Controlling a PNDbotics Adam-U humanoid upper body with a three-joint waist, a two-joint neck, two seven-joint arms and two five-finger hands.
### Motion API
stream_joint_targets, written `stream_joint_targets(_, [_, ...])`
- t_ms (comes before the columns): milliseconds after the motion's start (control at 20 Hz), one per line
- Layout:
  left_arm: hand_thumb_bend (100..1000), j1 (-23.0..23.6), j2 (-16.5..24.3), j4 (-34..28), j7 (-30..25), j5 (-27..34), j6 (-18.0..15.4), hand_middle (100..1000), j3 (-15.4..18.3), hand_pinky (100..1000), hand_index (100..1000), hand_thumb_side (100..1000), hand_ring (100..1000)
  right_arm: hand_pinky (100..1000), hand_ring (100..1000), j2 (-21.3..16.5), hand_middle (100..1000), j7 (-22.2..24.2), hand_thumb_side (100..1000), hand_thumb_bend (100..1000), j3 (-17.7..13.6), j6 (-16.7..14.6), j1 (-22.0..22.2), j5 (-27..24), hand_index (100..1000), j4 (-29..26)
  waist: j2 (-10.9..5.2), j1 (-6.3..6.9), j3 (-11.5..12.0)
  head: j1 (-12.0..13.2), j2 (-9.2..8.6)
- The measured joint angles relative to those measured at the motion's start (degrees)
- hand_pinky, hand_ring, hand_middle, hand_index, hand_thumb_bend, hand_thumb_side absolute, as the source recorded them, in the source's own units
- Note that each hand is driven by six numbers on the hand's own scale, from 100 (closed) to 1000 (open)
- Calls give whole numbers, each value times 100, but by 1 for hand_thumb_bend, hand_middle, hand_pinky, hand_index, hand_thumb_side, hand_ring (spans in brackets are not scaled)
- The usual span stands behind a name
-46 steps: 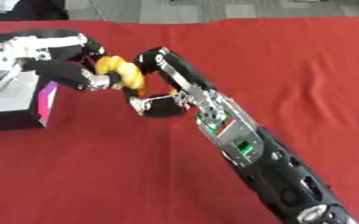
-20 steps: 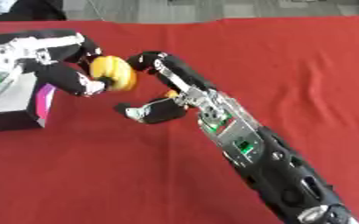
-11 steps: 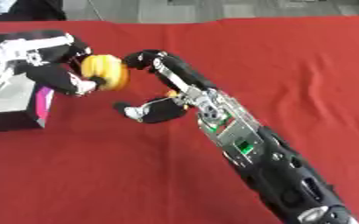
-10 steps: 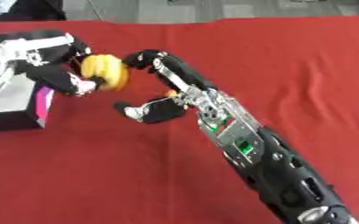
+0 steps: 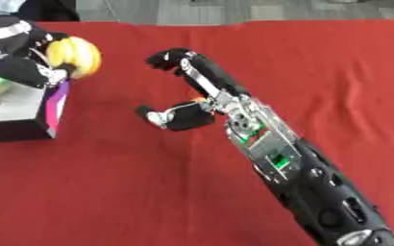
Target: Pick up the objects with one hand, pass them to the other hand, and then place them into the box on the other side of the table.
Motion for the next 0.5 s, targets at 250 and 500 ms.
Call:
stream_joint_targets(250, [100, 142, 125, 331, 380, 29, 22, 474, 305, 728, 431, 100, 705, 786, 808, -38, 740, -50, 295, 419, -68, 61, 0, -75, 819, -79, 1, -2, 16, 245, 0])
stream_joint_targets(500, [100, 200, 127, 728, 698, 30, 43, 479, 531, 729, 435, 100, 707, 783, 805, -85, 737, -115, 292, 418, -113, 98, 0, -188, 815, -149, 7, -2, 16, 401, 0])
